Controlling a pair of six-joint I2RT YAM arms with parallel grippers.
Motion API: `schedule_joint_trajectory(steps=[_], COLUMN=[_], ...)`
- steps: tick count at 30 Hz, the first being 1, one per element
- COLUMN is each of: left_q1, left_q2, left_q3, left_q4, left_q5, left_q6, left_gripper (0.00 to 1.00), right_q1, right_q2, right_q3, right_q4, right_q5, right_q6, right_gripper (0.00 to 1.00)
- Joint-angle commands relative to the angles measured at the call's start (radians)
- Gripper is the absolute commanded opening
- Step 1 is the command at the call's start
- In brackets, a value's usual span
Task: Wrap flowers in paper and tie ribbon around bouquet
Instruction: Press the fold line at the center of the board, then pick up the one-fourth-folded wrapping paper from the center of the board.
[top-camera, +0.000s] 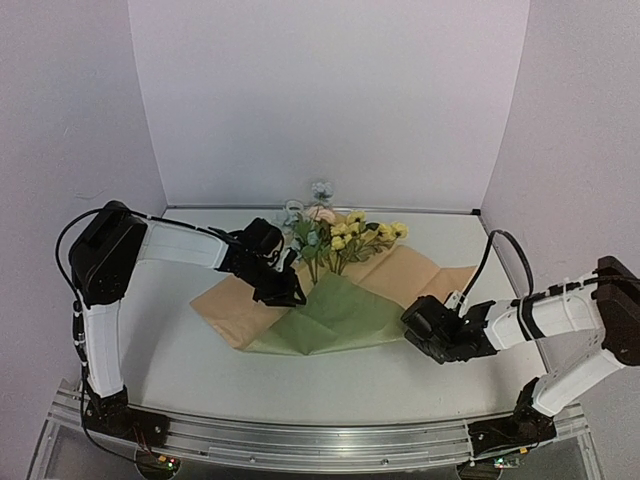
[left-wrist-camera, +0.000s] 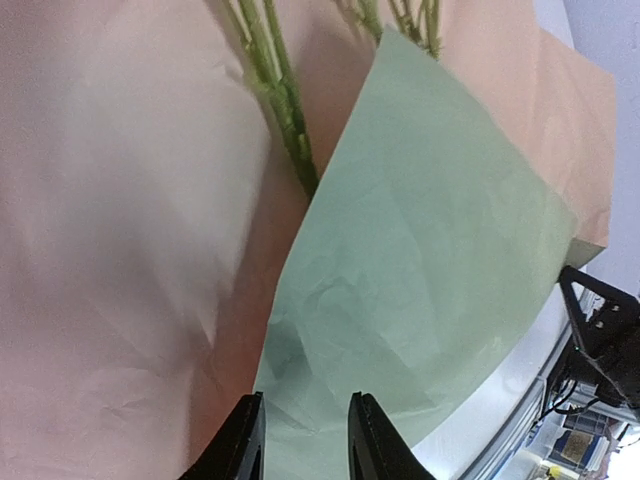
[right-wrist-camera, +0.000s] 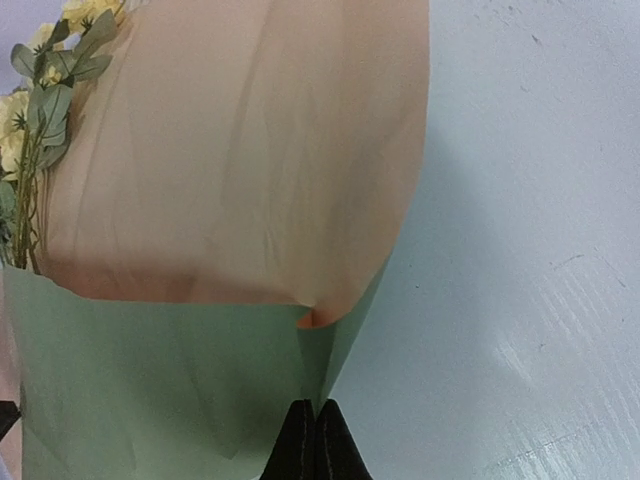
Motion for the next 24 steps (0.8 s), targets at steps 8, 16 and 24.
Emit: schedule_joint_trajectory(steps=[8,16,24], left_q1=[-0.043,-0.175,-0.23], left_q2=[-0.213,-0.099,0.139], left_q3=[-0.024,0.085,0.23], left_q4=[0.048,-0.013,0.034], left_q5=[0.083,0.236,0.305], left_q6=[0.101,0.169,0.145], left_gripper=[0.34,0.27,0.24], right_q1=[-0.003,-0.004,-0.003], right_q2=[0.077,0.074,0.057], right_q3=[0.043,0.046,0.027], right_q4=[-0.07,-0.068,-0.034], right_q5=[-0.04,-0.033,-0.026], right_q6=[0.188,0.21,0.205], right_gripper=[0.0,0.0,0.0])
